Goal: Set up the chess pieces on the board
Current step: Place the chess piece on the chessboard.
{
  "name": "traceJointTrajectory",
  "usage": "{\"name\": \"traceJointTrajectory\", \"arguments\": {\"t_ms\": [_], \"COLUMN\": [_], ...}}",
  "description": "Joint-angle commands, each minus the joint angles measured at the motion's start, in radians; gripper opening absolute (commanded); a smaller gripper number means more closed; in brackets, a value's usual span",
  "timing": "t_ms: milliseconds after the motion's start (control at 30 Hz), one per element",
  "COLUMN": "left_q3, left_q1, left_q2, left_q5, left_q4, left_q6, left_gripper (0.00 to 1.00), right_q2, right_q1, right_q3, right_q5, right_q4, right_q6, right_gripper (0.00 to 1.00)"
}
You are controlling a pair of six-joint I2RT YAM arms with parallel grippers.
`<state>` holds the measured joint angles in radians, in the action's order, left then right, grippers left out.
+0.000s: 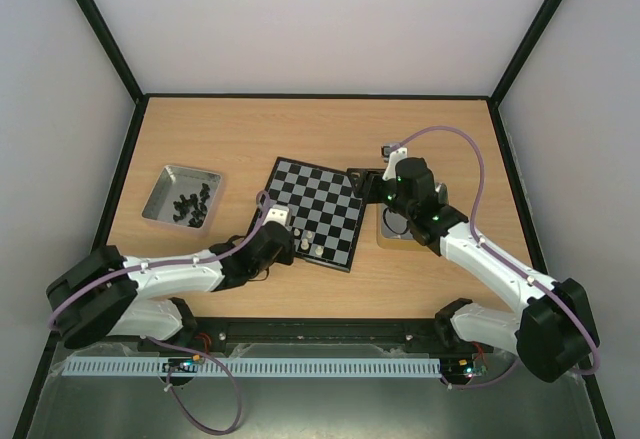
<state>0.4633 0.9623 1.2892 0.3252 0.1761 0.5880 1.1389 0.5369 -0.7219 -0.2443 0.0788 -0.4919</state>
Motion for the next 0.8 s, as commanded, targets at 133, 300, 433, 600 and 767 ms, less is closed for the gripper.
{"name": "traceJointTrajectory", "arguments": {"t_ms": [133,300,433,600,767], "left_q3": [-0.028,-0.018,-0.017,0.0,0.021], "left_q1": [0.009,0.009,0.01,0.01,0.009], "left_q2": [0.025,0.049,0.056,0.039,-0.005], "left_q5": [0.013,0.011,0.009,-0.001,0.003], "left_q4": [0.073,0.082,0.081,0.056,0.006], "left_q6": [0.005,0.001,-0.002,-0.008,-0.014], "left_gripper": [0.12,0.12,0.15,0.25,0.32], "right_q2": [0.004,0.005,0.004,-0.003,-0.041], "right_q1": [0.0,0.0,-0.001,0.0,0.0], "right_q3": [0.016,0.016,0.018,0.015,0.016], "right_q5": [0.005,0.003,0.004,0.01,0.011], "right_q4": [0.022,0.022,0.022,0.018,0.025], "right_q6": [-0.011,-0.014,-0.015,-0.02,-0.025], "right_gripper": [0.64,0.64,0.64,0.64,0.64]}}
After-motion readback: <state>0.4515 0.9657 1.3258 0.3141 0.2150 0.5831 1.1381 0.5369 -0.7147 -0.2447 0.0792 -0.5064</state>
